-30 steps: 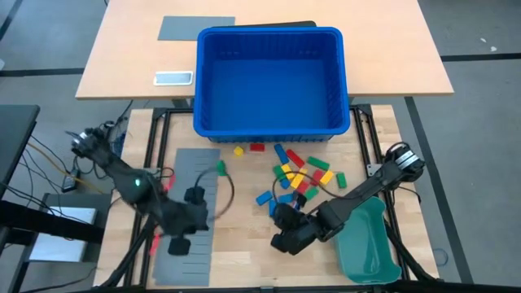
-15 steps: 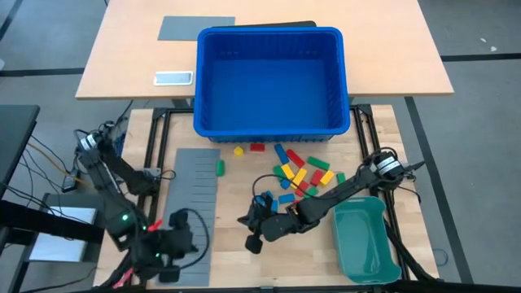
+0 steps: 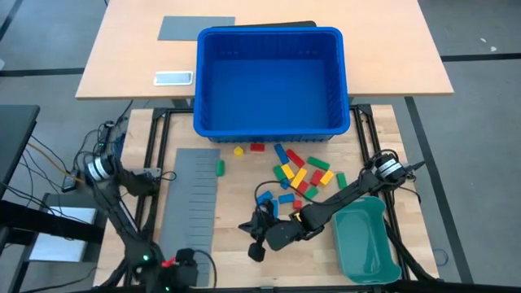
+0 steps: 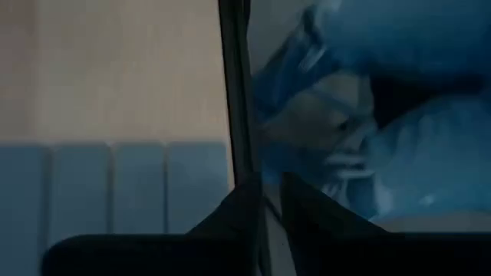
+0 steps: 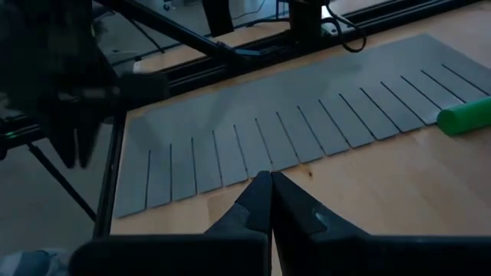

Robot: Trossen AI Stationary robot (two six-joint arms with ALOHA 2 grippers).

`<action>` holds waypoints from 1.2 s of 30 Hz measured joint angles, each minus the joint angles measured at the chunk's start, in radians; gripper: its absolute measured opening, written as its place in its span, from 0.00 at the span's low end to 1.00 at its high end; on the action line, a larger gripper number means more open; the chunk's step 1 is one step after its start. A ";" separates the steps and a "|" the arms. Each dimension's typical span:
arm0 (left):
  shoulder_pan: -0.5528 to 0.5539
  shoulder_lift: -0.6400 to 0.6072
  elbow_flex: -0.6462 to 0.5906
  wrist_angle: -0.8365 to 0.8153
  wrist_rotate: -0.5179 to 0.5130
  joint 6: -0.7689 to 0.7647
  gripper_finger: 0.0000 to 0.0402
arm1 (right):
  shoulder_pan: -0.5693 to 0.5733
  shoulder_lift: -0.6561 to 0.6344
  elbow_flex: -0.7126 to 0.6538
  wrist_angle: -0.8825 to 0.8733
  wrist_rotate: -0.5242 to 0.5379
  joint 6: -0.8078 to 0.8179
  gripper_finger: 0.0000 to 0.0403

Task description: Sort Items/Unsort Items

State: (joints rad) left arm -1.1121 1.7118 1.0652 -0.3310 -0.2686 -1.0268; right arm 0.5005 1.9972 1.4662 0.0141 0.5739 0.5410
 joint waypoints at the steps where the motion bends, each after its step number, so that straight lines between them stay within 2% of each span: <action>1: -0.002 0.032 0.008 0.002 0.017 -0.001 0.18 | 0.002 0.000 0.000 0.000 0.000 0.001 0.01; 7: -0.004 0.180 0.065 0.001 0.137 -0.003 0.28 | 0.011 0.000 0.000 0.001 0.001 0.004 0.01; 14: -0.004 0.211 0.167 -0.040 0.158 0.024 0.39 | 0.028 0.000 0.000 0.013 0.002 0.003 0.00; 21: -0.001 0.209 0.278 -0.393 0.060 0.002 0.45 | 0.031 0.000 0.000 0.015 0.005 -0.001 0.01; 23: 0.000 0.209 0.282 -0.437 0.048 0.000 0.47 | 0.031 0.000 0.000 0.015 0.005 -0.001 0.01; 36: 0.008 0.209 0.202 -0.412 0.060 -0.059 0.70 | 0.031 0.000 0.000 0.014 0.005 -0.013 0.00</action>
State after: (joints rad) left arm -1.1038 1.9209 1.2673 -0.7432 -0.2086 -1.0855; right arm 0.5312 1.9972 1.4662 0.0284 0.5789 0.5281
